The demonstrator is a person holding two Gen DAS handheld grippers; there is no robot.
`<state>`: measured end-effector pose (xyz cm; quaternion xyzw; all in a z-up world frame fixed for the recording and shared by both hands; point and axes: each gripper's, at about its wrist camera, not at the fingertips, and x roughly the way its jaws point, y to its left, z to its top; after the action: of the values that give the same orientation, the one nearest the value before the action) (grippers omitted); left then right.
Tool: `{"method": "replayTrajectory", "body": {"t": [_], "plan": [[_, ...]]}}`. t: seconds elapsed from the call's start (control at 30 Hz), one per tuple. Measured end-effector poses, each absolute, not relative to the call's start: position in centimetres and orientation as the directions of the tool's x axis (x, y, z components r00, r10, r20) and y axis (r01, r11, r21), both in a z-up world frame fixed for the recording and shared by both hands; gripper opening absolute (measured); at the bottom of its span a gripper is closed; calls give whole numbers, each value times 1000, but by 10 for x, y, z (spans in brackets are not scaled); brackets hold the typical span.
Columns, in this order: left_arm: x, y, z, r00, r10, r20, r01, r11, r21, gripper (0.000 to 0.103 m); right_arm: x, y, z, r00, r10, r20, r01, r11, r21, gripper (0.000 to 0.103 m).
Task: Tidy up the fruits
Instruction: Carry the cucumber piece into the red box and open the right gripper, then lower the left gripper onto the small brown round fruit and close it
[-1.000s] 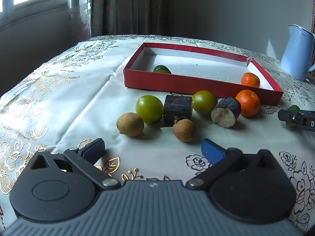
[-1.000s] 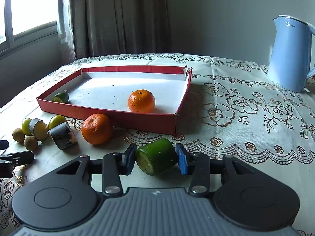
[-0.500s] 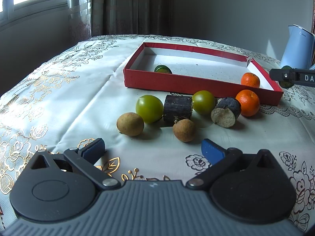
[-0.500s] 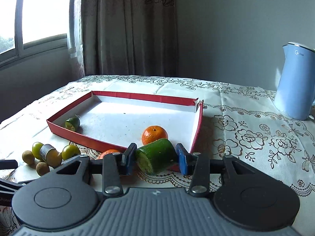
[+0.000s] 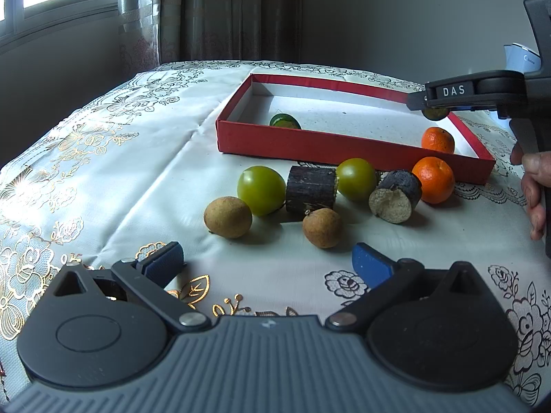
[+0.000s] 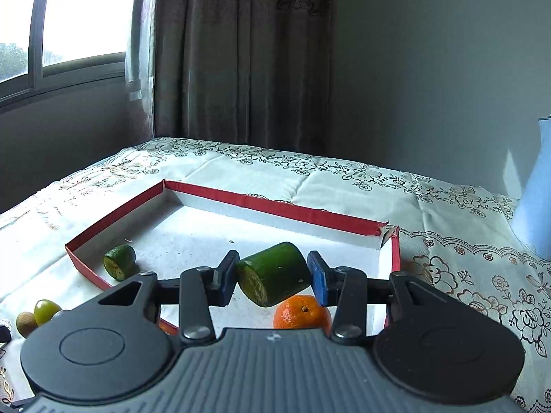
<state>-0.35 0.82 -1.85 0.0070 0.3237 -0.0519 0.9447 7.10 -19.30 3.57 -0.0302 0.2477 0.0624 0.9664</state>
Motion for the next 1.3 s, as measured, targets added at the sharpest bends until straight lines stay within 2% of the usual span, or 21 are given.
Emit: {"method": "replayTrajectory", "body": {"t": [0.23,0.37,0.6,0.7,0.87,1.07,1.3], "plan": [[-4,8,-18,785,-94,-612,103,994,-21,103,89,-195,20,848,95,-521,-119,993,-13,45],[-3,8,-18,785,-94,-612,103,994,-21,103,82,-200,21,866,86,-492,-97,995,4,60],[-4,8,-19,785,-94,-612,103,994,-21,103,49,-231,27,897,85,-435,-48,994,96,63],[-4,7,-19,785,-95,-612,103,994,-22,103,24,-246,26,906,44,-421,3,994,111,69],[-4,8,-20,785,-96,-612,104,994,-23,103,-16,-264,23,910,-26,-413,75,992,102,86],[-6,12,-20,791,-120,-600,114,992,-48,103,-35,-272,2,889,-49,-455,98,991,86,88],[-13,27,-16,819,-221,-530,147,973,-179,103,-33,-277,-2,882,-19,-470,90,988,128,88]]}}
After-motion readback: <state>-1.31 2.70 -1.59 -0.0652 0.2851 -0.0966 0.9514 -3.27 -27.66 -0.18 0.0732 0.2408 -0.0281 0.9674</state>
